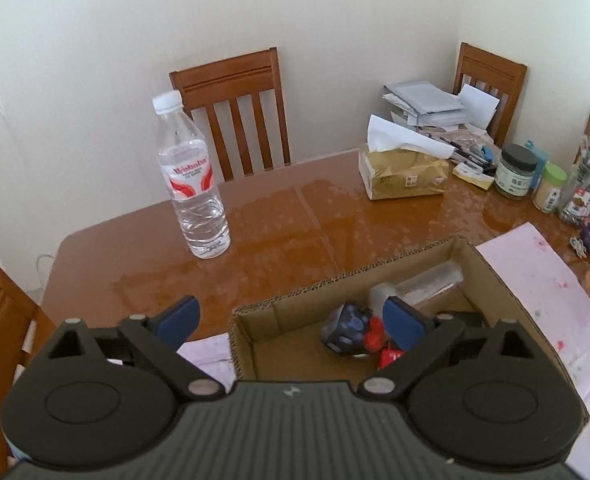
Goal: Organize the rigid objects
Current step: 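Open the left tool over the box and withdraw both tools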
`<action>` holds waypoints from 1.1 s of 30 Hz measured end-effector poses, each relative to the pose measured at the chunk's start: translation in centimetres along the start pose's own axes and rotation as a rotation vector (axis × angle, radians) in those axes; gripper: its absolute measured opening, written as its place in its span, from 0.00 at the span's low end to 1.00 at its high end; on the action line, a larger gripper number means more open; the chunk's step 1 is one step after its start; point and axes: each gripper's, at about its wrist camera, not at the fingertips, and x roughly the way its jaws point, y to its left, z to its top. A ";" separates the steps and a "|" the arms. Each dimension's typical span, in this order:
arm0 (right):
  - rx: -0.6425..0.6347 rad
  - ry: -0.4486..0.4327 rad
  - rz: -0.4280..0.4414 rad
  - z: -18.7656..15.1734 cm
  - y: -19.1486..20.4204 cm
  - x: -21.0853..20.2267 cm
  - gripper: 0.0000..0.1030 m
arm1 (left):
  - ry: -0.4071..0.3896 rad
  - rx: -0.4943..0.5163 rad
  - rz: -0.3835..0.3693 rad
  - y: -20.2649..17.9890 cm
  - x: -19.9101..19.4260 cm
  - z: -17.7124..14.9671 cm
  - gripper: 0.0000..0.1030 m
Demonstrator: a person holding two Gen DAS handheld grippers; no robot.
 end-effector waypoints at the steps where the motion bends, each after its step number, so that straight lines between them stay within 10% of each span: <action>1: 0.000 0.001 0.000 0.0 0.1 -0.2 1.00 | -0.002 0.006 0.004 -0.1 -0.7 -0.2 0.95; 17: 0.009 0.057 -0.006 -5.0 3.0 1.4 1.00 | 0.014 -0.093 0.063 -1.0 -9.6 -11.0 0.98; 33: 0.068 0.116 -0.053 -5.7 7.8 6.7 1.00 | 0.090 -0.246 0.153 -0.8 -10.4 -19.2 0.99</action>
